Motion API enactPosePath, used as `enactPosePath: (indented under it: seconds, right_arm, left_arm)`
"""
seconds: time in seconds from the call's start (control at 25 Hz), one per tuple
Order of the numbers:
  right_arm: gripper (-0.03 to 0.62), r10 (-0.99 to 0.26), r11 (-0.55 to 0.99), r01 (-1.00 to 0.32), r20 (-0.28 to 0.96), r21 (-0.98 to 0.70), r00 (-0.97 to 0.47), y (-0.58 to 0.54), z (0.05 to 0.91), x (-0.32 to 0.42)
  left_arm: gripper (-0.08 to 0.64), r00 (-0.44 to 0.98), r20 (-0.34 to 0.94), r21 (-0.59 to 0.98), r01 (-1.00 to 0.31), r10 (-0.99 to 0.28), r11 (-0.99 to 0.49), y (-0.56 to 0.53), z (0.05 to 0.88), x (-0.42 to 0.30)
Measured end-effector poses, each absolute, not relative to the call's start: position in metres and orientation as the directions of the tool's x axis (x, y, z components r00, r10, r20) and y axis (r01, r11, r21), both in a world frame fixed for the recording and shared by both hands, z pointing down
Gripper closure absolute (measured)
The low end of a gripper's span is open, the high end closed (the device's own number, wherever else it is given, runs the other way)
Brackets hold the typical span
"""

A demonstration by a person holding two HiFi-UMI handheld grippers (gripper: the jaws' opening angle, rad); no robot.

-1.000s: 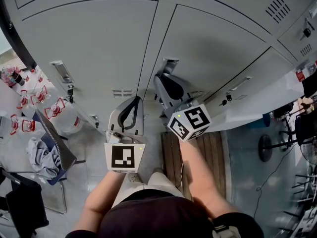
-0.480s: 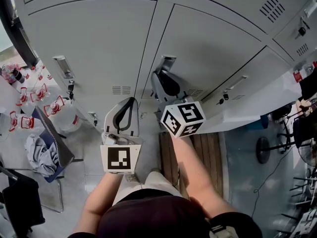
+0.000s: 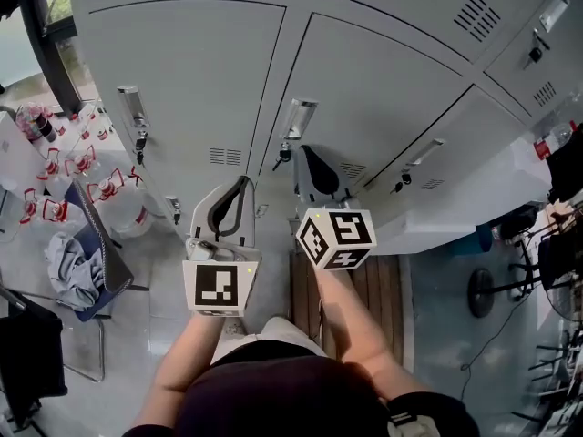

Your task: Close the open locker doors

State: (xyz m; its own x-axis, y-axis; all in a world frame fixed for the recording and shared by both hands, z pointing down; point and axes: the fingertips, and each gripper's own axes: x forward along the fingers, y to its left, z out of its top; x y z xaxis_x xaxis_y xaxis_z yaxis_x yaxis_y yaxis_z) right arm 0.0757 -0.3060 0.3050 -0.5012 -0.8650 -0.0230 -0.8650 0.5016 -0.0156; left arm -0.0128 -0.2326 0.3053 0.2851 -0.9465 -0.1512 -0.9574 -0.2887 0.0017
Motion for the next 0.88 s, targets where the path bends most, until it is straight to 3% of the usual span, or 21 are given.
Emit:
enactPosePath:
  seconds: [0.44,0.88]
  right_arm:
    - [0.592,-0.917,0.383,-0.919,-0.082,0.098,-0.391,-0.203,0.288,0.221]
    - [0.592,-0.932,0.338,-0.929,-0.085,0.15,-0.352,-0.14,0.319,0.319]
  left_arm:
    - [0.557,0.349,-0.166,-0.056,-0.937,-0.922,-0.345,-0.179,0.271,0.093]
    - [0.558,0.343,-0.103,-0.099,-0.938,-0.934,-0.334,-0.129,0.315,0.173]
